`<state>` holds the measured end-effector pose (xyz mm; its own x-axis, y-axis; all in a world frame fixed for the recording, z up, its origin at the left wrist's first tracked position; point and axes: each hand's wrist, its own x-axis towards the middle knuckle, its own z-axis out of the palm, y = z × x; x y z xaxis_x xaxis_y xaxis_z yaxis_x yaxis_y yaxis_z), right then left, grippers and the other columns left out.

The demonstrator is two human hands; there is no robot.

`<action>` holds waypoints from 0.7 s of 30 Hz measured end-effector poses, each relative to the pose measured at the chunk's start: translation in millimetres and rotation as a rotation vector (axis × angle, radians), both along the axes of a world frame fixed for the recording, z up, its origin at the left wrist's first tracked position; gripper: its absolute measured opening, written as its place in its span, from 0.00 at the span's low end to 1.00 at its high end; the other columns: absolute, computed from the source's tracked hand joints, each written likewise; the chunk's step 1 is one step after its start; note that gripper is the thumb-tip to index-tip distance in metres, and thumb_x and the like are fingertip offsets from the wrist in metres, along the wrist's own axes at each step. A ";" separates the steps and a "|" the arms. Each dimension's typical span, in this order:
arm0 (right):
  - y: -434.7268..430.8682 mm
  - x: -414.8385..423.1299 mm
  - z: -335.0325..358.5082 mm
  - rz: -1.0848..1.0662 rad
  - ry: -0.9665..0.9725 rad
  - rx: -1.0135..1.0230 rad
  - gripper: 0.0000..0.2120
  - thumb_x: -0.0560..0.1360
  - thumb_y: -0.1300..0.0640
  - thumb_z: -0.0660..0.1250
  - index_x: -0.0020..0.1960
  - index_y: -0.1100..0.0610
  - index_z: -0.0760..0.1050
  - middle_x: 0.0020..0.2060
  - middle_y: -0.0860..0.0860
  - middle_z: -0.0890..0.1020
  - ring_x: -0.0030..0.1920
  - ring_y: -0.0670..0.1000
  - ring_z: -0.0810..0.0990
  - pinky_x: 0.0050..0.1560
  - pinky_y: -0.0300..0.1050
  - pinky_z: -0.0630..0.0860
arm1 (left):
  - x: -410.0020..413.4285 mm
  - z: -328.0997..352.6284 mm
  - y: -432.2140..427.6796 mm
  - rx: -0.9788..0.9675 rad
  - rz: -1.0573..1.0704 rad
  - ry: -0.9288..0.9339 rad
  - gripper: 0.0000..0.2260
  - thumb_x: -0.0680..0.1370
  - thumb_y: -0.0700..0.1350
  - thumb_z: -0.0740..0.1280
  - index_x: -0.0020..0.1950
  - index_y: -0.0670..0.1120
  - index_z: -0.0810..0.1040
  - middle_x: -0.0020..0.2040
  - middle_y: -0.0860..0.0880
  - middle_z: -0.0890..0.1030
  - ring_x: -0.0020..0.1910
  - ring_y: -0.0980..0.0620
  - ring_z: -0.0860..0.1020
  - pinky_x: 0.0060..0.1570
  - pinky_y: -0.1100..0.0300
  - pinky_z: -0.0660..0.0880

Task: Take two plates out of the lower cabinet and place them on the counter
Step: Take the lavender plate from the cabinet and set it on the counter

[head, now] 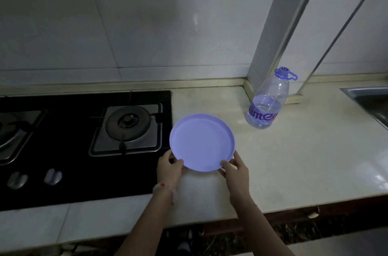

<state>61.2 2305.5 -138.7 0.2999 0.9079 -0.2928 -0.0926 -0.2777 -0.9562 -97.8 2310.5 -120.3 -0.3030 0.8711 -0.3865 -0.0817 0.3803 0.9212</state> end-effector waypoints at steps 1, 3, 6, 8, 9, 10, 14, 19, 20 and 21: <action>6.6 1.4 -2.3 -0.003 -0.031 -0.010 0.26 0.73 0.65 0.64 0.66 0.44 0.71 0.37 0.51 0.80 0.47 0.55 0.81 0.44 0.47 0.82 | 2.9 -0.6 8.4 -0.010 0.005 0.011 0.19 0.71 0.33 0.64 0.61 0.43 0.76 0.57 0.43 0.79 0.54 0.44 0.78 0.52 0.48 0.79; 21.4 1.9 -6.0 -0.013 -0.101 -0.021 0.24 0.73 0.63 0.64 0.59 0.36 0.72 0.37 0.54 0.80 0.47 0.59 0.81 0.52 0.60 0.79 | 6.9 -4.8 27.1 -0.038 0.019 0.035 0.19 0.71 0.33 0.64 0.62 0.42 0.76 0.58 0.42 0.79 0.55 0.43 0.78 0.55 0.45 0.77; 45.8 -2.0 -11.8 -0.055 -0.168 -0.049 0.23 0.72 0.61 0.64 0.58 0.35 0.70 0.39 0.58 0.81 0.46 0.60 0.81 0.51 0.63 0.78 | 9.2 -11.5 54.3 -0.077 0.039 0.100 0.19 0.71 0.33 0.63 0.62 0.40 0.74 0.59 0.41 0.77 0.56 0.41 0.76 0.58 0.43 0.75; 63.6 -6.9 -15.5 -0.056 -0.187 -0.069 0.22 0.71 0.61 0.65 0.54 0.33 0.71 0.37 0.52 0.82 0.43 0.55 0.83 0.47 0.57 0.80 | 9.2 -15.7 71.2 -0.080 0.024 0.173 0.17 0.71 0.34 0.62 0.60 0.40 0.76 0.59 0.39 0.77 0.56 0.40 0.76 0.57 0.43 0.74; 71.3 -9.0 -17.4 -0.054 -0.193 -0.080 0.21 0.71 0.61 0.65 0.53 0.34 0.72 0.36 0.50 0.82 0.42 0.53 0.83 0.46 0.55 0.81 | 9.7 -16.7 78.4 -0.075 0.006 0.206 0.17 0.72 0.34 0.61 0.60 0.40 0.76 0.58 0.38 0.77 0.55 0.39 0.76 0.57 0.43 0.74; 79.1 -10.5 -19.6 -0.051 -0.203 -0.087 0.20 0.71 0.60 0.65 0.53 0.35 0.73 0.36 0.49 0.82 0.41 0.52 0.82 0.46 0.55 0.81 | 10.1 -17.0 85.8 -0.072 -0.006 0.230 0.17 0.72 0.34 0.61 0.60 0.40 0.76 0.58 0.38 0.77 0.55 0.39 0.76 0.57 0.43 0.74; 109.0 -15.5 -27.3 -0.052 -0.256 -0.092 0.21 0.70 0.59 0.66 0.44 0.30 0.72 0.38 0.49 0.84 0.40 0.49 0.82 0.42 0.49 0.80 | 8.2 -20.5 112.6 -0.071 -0.001 0.258 0.16 0.72 0.33 0.61 0.59 0.40 0.77 0.55 0.38 0.80 0.54 0.39 0.77 0.54 0.45 0.76; 145.1 -21.8 -32.1 -0.020 -0.372 -0.061 0.17 0.71 0.62 0.66 0.49 0.39 0.76 0.35 0.57 0.83 0.38 0.57 0.81 0.39 0.57 0.79 | 0.7 -29.5 139.9 -0.076 0.010 0.213 0.11 0.73 0.34 0.63 0.53 0.39 0.80 0.51 0.39 0.83 0.48 0.41 0.78 0.49 0.49 0.76; 151.8 -22.4 -34.3 -0.016 -0.382 -0.052 0.16 0.71 0.62 0.66 0.50 0.42 0.76 0.36 0.60 0.82 0.38 0.60 0.80 0.40 0.59 0.79 | -0.9 -31.2 144.9 -0.077 0.011 0.212 0.10 0.73 0.34 0.64 0.52 0.39 0.80 0.50 0.39 0.83 0.47 0.42 0.78 0.47 0.50 0.76; 157.6 -23.1 -35.9 -0.010 -0.392 -0.045 0.15 0.71 0.63 0.66 0.48 0.43 0.76 0.36 0.63 0.82 0.37 0.62 0.79 0.38 0.59 0.78 | -2.4 -32.9 149.8 -0.079 0.010 0.210 0.10 0.73 0.34 0.64 0.52 0.39 0.80 0.50 0.39 0.83 0.47 0.42 0.78 0.46 0.52 0.75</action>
